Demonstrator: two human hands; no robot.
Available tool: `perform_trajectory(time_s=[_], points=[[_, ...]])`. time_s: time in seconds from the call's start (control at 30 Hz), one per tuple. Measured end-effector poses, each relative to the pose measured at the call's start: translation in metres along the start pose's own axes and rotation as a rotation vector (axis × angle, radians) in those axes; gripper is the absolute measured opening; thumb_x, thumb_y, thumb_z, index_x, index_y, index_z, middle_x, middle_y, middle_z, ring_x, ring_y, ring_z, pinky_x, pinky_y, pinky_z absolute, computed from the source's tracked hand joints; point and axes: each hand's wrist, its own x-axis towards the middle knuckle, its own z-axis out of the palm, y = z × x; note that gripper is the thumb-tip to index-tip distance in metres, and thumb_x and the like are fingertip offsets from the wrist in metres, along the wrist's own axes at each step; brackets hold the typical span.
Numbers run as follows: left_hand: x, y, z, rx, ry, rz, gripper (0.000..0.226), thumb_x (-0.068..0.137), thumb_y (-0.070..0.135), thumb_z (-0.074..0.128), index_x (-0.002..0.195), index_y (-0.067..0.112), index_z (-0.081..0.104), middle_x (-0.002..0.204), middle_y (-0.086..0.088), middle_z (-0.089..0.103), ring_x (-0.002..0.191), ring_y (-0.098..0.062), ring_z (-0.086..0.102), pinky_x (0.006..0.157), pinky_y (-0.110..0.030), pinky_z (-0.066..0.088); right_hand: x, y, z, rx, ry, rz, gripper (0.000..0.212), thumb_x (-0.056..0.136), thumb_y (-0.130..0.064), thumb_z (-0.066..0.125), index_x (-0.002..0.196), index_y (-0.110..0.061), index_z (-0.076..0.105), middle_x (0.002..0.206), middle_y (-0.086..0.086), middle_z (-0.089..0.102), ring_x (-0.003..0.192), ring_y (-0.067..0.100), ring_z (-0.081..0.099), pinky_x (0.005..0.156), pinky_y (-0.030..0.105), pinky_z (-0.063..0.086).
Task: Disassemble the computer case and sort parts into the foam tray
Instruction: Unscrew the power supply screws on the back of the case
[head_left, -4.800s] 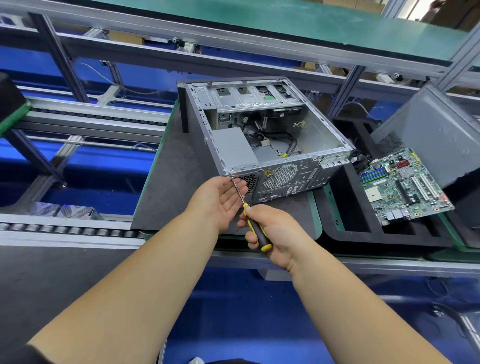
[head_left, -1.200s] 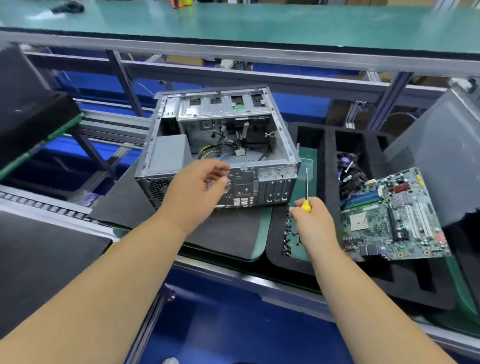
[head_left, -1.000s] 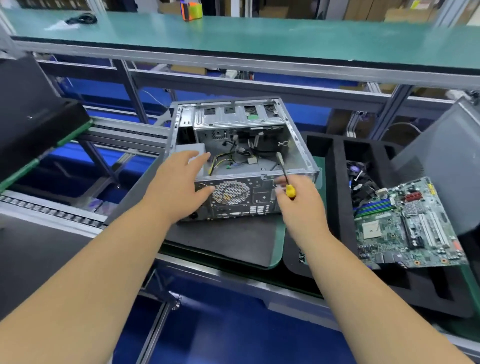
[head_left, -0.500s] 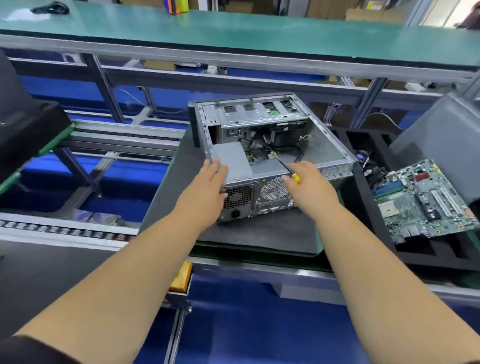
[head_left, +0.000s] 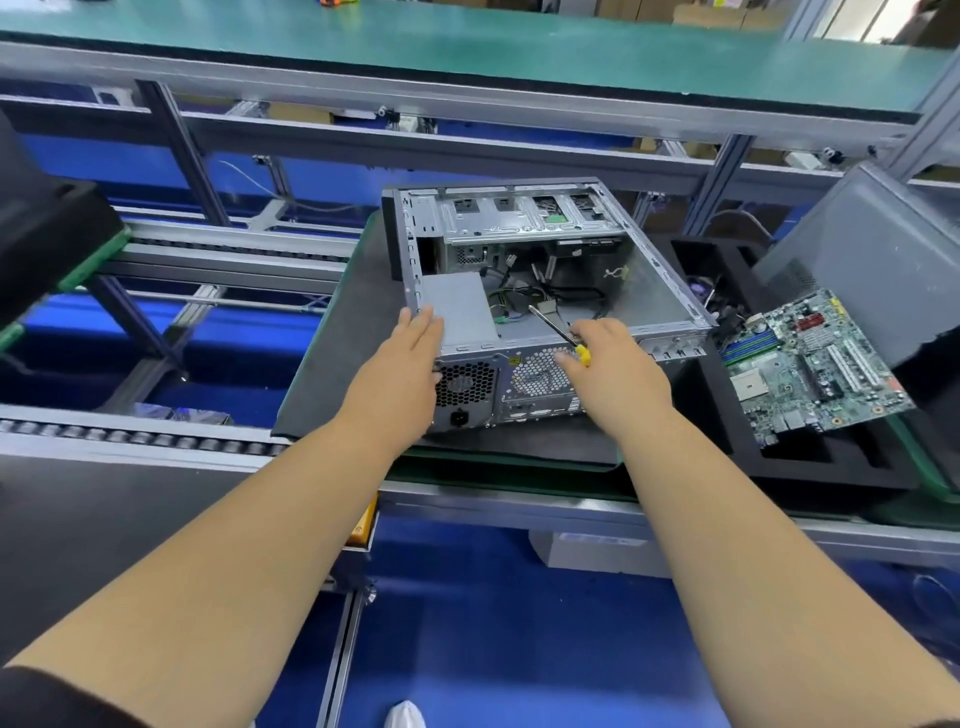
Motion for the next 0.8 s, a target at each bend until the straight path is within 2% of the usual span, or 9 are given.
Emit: perform_trajectory(time_s=[0.23, 0.43, 0.63, 0.8], points=[[-0.023, 0.018, 0.001, -0.014, -0.015, -0.041, 0.086, 0.087, -0.005, 0.059, 0.156, 0.014, 0.012, 0.164, 0.0, 0.003, 0.15, -0.017, -0.001, 0.11, -0.026, 0.028, -0.02, 0.011, -0.006, -0.01, 0.002, -0.025, 0.039, 0.102, -0.042, 0.046, 0.137, -0.025, 0.046, 0.14, 0.0, 0.043, 0.103, 0.029, 0.059, 0.074, 0.036, 0.044], [-0.04, 0.031, 0.002, -0.042, -0.009, -0.059, 0.086, 0.085, -0.009, 0.055, 0.156, 0.015, 0.012, 0.164, 0.001, 0.003, 0.15, -0.017, -0.002, 0.109, -0.028, 0.031, -0.032, 0.019, -0.011, -0.006, -0.012, -0.043, 0.039, 0.102, -0.043, 0.046, 0.137, -0.025, 0.046, 0.141, 0.0, 0.043, 0.105, 0.029, 0.059, 0.076, 0.037, 0.045], [-0.045, 0.036, -0.001, -0.062, -0.03, -0.067, 0.084, 0.087, -0.008, 0.053, 0.156, 0.015, 0.012, 0.164, 0.001, 0.003, 0.15, -0.017, -0.001, 0.114, -0.026, 0.021, -0.036, 0.022, -0.014, -0.004, -0.013, -0.045, 0.039, 0.102, -0.042, 0.047, 0.137, -0.025, 0.047, 0.141, 0.0, 0.043, 0.107, 0.03, 0.058, 0.077, 0.037, 0.044], [-0.049, 0.031, -0.003, -0.099, -0.03, -0.024, 0.08, 0.088, -0.003, 0.057, 0.155, 0.016, 0.017, 0.163, 0.003, 0.01, 0.15, -0.015, 0.004, 0.109, -0.018, 0.012, -0.041, 0.022, -0.01, 0.046, 0.015, -0.02, 0.039, 0.102, -0.039, 0.048, 0.138, -0.024, 0.048, 0.144, -0.002, 0.042, 0.109, 0.028, 0.057, 0.078, 0.037, 0.043]])
